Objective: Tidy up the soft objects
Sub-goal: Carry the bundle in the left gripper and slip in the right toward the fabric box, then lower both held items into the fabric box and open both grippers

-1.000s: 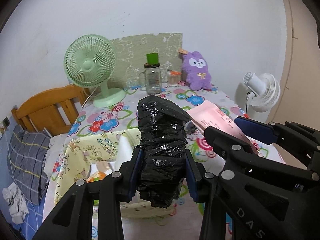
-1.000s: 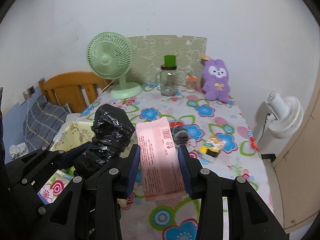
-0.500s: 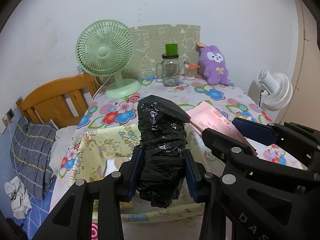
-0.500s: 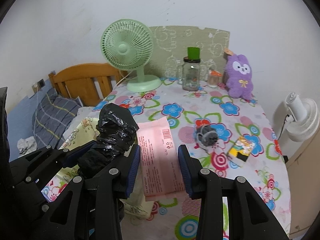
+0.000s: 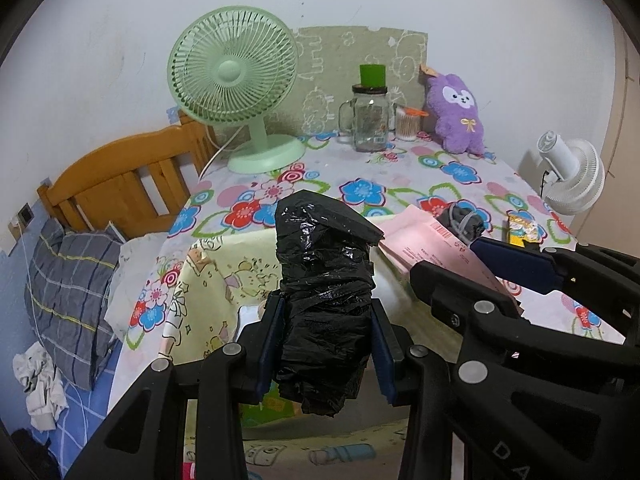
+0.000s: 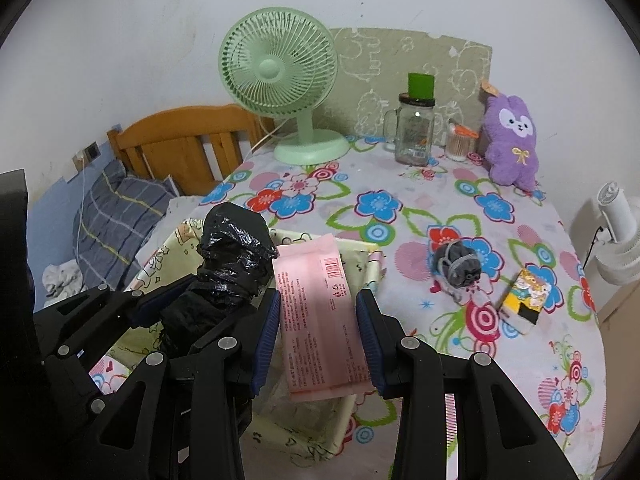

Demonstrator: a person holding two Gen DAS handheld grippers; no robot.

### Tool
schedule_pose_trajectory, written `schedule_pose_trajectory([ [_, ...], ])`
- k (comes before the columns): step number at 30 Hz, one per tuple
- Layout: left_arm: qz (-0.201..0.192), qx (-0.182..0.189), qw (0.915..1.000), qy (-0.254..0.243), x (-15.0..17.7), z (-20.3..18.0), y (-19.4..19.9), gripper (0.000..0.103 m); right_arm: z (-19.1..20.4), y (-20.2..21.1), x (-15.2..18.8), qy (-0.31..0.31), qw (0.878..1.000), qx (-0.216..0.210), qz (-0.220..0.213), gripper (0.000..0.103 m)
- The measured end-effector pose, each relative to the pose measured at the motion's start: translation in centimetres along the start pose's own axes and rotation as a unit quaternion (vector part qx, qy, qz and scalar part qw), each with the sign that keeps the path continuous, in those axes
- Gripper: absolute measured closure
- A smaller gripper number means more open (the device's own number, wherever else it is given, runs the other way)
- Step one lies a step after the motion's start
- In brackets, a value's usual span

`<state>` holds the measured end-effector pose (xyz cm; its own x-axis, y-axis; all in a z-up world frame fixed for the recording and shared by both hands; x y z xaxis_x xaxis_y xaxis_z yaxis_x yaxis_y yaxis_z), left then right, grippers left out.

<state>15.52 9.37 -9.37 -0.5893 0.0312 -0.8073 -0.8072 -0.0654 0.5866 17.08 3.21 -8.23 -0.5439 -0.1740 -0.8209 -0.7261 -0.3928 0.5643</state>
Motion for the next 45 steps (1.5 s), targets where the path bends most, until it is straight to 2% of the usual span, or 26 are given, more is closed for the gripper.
schedule_pose_trajectory([
  [10, 0.035, -0.004, 0.9993, 0.015, 1.4, 2.0, -1.8, 0.059, 1.4, -2.3, 0.7, 0.011, 1.000, -0.007, 0.027, 0.061],
  [12, 0.041, -0.001, 0.9989, 0.022, 1.5, 2.2, -2.0, 0.049, 1.8, -2.6, 0.8, 0.013, 0.999, -0.010, 0.031, 0.061],
  [13, 0.042, -0.001, 0.9988, 0.026, 1.6, 2.4, -2.0, 0.042, 2.0, -2.8, 0.8, 0.013, 0.999, -0.012, 0.032, 0.061],
  [27, 0.044, -0.012, 0.9985, 0.031, 2.1, 3.4, -1.5, 0.031, 3.2, -3.3, 1.0, 0.014, 0.999, -0.029, 0.041, 0.059],
  [29, 0.044, -0.011, 0.9985, 0.030, 2.1, 3.3, -1.2, 0.029, 3.2, -3.1, 1.0, 0.018, 0.999, -0.026, 0.039, 0.055],
  [31, 0.040, -0.007, 0.9987, 0.030, 2.2, 3.0, -0.8, 0.026, 2.9, -2.7, 0.9, 0.019, 0.999, -0.018, 0.034, 0.039],
  [33, 0.035, -0.005, 0.9990, 0.028, 2.0, 2.7, -0.4, 0.023, 2.6, -2.2, 0.9, 0.016, 0.999, -0.014, 0.027, 0.032],
  [45, 0.008, 0.001, 0.9999, 0.011, 1.1, 0.2, 1.7, 0.016, 0.7, 0.6, 0.6, 0.006, 1.000, 0.003, 0.003, 0.024],
])
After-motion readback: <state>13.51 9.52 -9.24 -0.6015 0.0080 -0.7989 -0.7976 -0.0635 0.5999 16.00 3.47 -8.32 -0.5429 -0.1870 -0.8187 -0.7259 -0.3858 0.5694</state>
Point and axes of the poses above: each gripper's, at about its wrist camera, not at the fingertips, and y roughly against the way its jaws point, z to its left, x to its underside, the point moved 6 cm from there along -y, roughly the way its jaws point, and after that the axes turned 9 degrees about -z, right-handed, at the moved point
